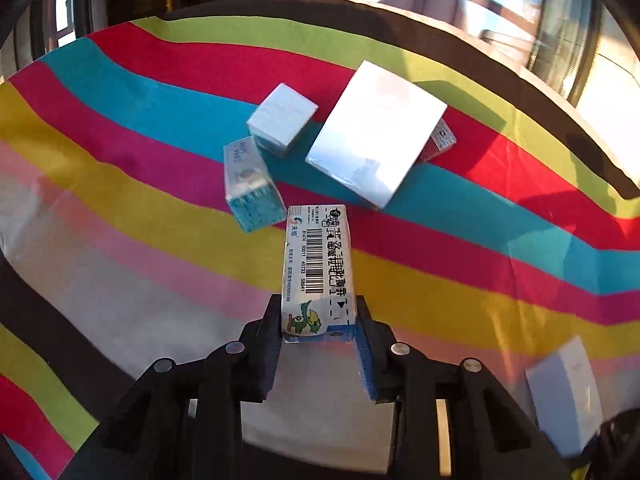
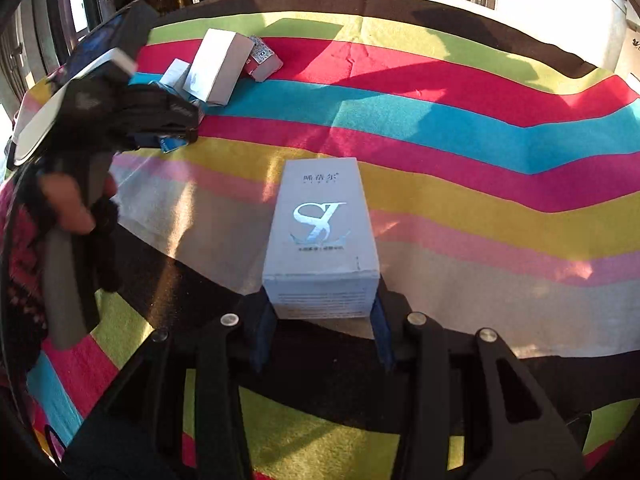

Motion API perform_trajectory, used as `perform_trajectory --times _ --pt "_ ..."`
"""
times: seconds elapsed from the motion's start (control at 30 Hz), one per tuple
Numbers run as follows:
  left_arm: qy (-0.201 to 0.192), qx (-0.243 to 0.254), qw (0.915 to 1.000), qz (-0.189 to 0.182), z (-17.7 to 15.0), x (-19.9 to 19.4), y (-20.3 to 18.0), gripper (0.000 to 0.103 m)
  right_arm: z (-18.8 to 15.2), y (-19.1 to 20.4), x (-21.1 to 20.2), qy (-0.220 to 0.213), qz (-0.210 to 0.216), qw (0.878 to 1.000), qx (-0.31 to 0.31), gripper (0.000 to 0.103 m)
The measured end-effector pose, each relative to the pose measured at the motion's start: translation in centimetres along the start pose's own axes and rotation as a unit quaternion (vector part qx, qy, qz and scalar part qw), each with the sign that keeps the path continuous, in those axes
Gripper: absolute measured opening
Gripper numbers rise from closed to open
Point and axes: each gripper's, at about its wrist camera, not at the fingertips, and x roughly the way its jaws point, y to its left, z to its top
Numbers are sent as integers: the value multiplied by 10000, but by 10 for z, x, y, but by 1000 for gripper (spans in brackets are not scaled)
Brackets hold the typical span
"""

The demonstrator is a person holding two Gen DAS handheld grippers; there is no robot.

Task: Organize objects
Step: 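Grasp the white barcode medicine box with the left tool, then lift the medicine box in the left tool and SL box in the right tool toward the bin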

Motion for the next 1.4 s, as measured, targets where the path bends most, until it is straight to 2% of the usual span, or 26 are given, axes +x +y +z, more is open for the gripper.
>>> perform_trajectory --times 0.07,0.17,0.23,0.3,0.37,0.4,0.43,0.5,0.57,0.6,0.63,0.8,0.9,1.1,1.23,1.4 --pt "-15 376 9989 -274 -31 -22 14 34 0 1 0 2 -6 10000 -3 46" --pt "-154 896 9950 -403 -65 -48 30 34 1 3 1 12 -55 10000 -48 47" --pt "-137 1041 9935 -439 -69 -54 38 35 2 5 2 16 -82 9999 -78 47" --pt "-95 964 9941 -481 -63 -50 41 38 2 5 3 19 -91 9999 -96 48" --pt "-112 865 9956 -353 -60 -42 47 53 2 5 3 21 -96 9999 -102 48" --pt "-72 849 9960 -285 -58 -40 47 67 2 5 3 20 -93 9999 -99 48" --pt "-14 851 9962 -195 -50 -32 39 75 2 5 3 21 -81 9999 -104 49" --pt "-4 828 9965 -117 -47 -27 40 77 3 5 4 24 -93 9999 -114 49" --pt "-60 771 9970 -83 -47 -28 41 68 4 5 4 22 -99 9999 -115 49" --pt "-143 763 9969 -90 -48 -32 43 44 3 6 4 18 -124 9998 -121 47" --pt "-193 741 9971 -49 -49 -34 44 35 3 6 3 14 -160 9998 -121 46" --pt "-202 587 9981 39 -51 -35 50 34 2 6 2 8 -158 9998 -124 46" --pt "-199 658 9976 125 -55 -39 49 35 2 6 2 9 -168 9998 -136 46" --pt "-135 545 9984 88 -73 -63 58 34 -1 6 0 33 -186 9998 -108 45" --pt "-185 557 9982 71 -90 -83 67 35 -16 11 -19 40 25 9997 233 45" --pt "-219 488 9985 90 -106 -96 80 35 -38 27 -44 -77 185 9994 279 45"
